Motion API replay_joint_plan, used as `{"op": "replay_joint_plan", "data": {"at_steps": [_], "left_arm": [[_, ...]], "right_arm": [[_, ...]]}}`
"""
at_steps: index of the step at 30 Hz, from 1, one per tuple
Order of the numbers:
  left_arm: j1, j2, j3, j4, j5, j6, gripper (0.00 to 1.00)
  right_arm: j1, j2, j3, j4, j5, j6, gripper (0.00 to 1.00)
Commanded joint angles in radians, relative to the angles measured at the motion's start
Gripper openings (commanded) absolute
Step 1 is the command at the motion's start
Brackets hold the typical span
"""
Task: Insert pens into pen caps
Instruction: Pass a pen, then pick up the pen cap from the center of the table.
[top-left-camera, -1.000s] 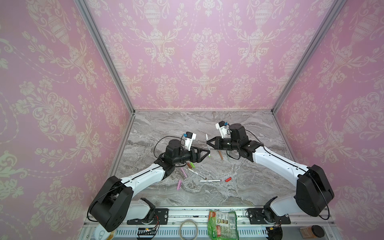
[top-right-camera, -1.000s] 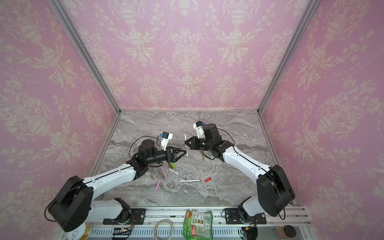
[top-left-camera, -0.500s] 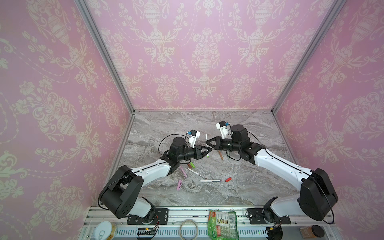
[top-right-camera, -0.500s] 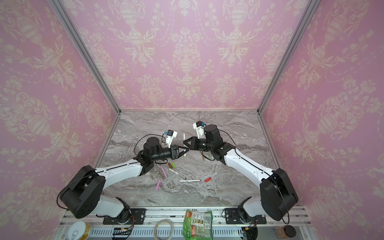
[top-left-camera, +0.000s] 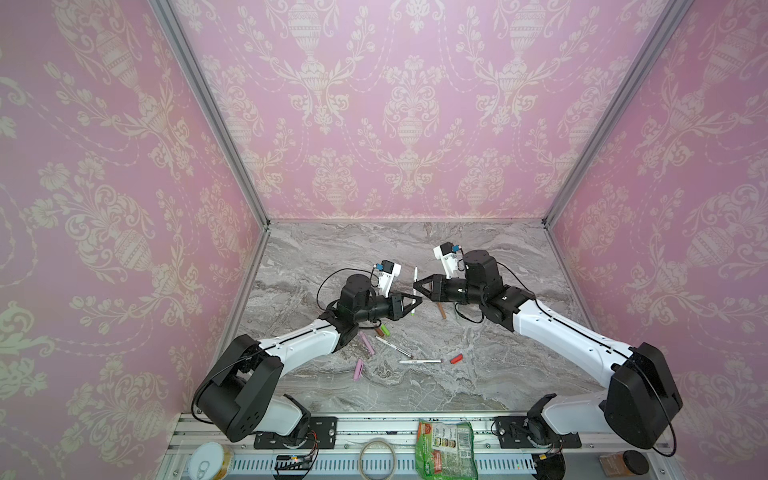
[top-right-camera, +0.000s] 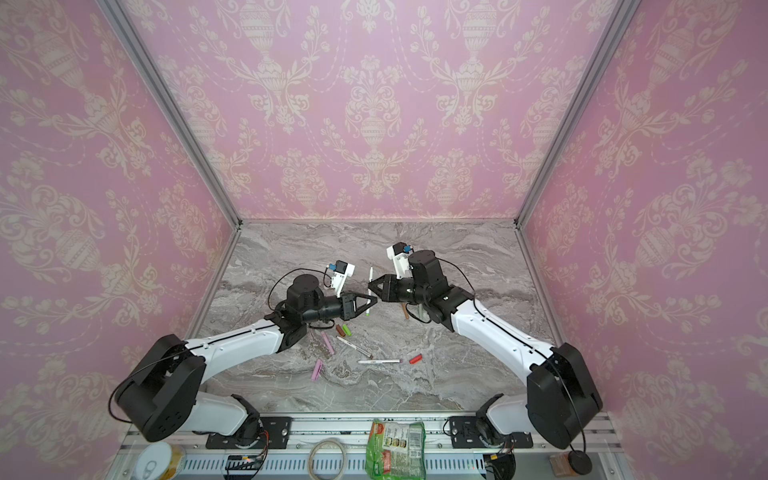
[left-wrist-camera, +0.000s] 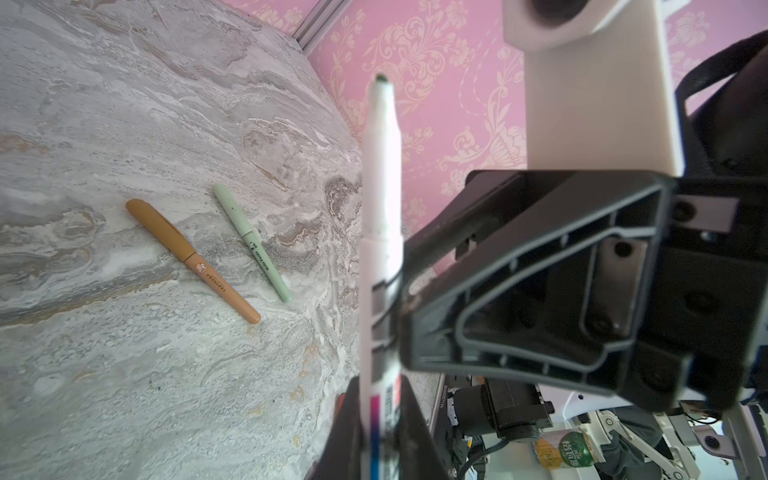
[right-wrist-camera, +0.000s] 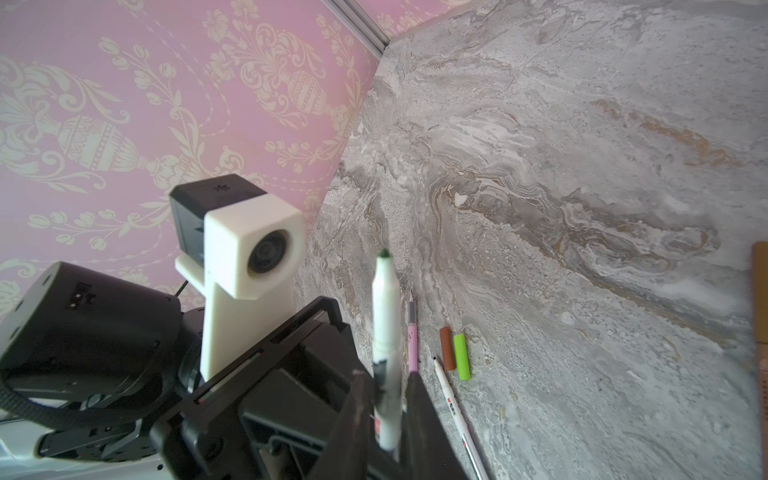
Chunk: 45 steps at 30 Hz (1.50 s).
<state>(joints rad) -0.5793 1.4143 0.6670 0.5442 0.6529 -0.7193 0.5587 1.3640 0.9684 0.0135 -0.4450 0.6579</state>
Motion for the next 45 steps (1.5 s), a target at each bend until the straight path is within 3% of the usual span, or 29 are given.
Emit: {"op": "replay_joint_plan", "data": {"at_steps": [1, 5, 11, 18, 22, 30, 45], "left_arm": [[0.003, -0.065, 0.034, -0.197, -0.087, 0.116, 0.0], [0.004, -0.166, 0.041, -0.444, -0.269, 0.222, 0.0], [0.009, -0.342, 0.049, -0.783, -0.615, 0.299, 0.0], [0.012, -0.598, -0.026, -0.9, -0.841, 0.303, 0.0], [0.015, -0.685, -0.049, -0.918, -0.863, 0.313, 0.0], [0.019, -0.681, -0.044, -0.919, -0.833, 0.32, 0.0], [0.023, -0.678, -0.055, -0.889, -0.808, 0.322, 0.0]], "right_arm": [[0.001, -0.054, 0.0, -0.005, 0.012, -0.028, 0.35], [0.009, -0.074, -0.007, -0.011, 0.02, -0.03, 0.45], [0.103, -0.031, 0.028, -0.131, 0.132, -0.125, 0.49], [0.268, 0.179, 0.185, -0.375, 0.35, -0.263, 0.49], [0.316, 0.323, 0.294, -0.462, 0.41, -0.283, 0.48], [0.359, 0.564, 0.461, -0.547, 0.484, -0.309, 0.42], [0.36, 0.733, 0.568, -0.559, 0.514, -0.307, 0.34]]}}
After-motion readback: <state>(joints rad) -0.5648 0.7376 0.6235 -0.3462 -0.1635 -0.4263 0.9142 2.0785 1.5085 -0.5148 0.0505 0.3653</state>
